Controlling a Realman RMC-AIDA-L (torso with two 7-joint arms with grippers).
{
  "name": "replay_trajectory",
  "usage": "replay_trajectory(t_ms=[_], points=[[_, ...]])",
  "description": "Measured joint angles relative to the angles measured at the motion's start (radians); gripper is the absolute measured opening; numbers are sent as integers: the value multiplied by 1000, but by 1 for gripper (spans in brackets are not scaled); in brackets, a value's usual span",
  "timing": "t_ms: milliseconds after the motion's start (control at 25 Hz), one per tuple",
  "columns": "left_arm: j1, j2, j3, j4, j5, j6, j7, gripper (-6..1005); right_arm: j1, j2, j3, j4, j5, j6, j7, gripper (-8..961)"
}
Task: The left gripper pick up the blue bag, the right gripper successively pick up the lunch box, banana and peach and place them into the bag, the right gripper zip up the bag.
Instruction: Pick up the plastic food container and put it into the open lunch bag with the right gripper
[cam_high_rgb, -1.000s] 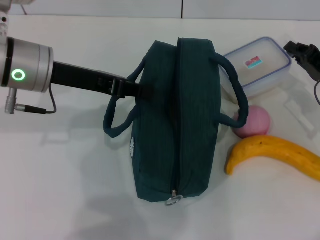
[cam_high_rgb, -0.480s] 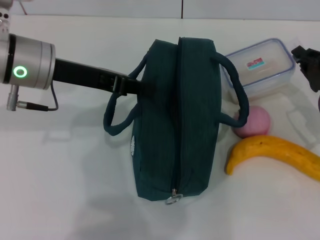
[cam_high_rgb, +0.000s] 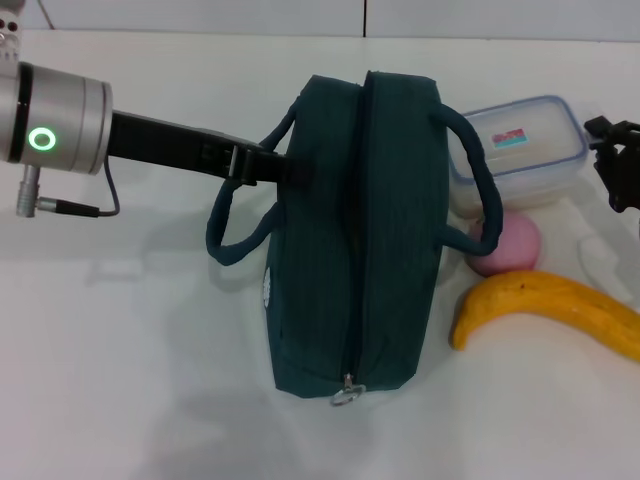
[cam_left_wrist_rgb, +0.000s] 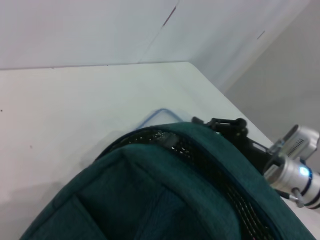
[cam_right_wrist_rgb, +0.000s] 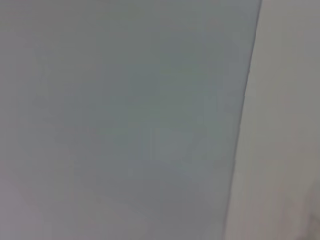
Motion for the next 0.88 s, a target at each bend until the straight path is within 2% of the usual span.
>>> replay_trajectory(t_ms=[240,280,520,680,880], points=[[0,0,0,0,-8,-10,0,51,-17,0,0,13,74,-106,17,94],[0,0,0,0,-10,-10,0,51,-28,0,0,14,121,-166,18,94],[1,-1,0,0,-11,-11,0,51,-38,0,0,14,153,-292,34,94],[0,-2,5,-1,-11,-18,0,51,-17,0,0,14,154,-444,39,94],[-9,-2,6,-5,-11,-19,0,51,37,0,-14,13,145,-567,31,94]])
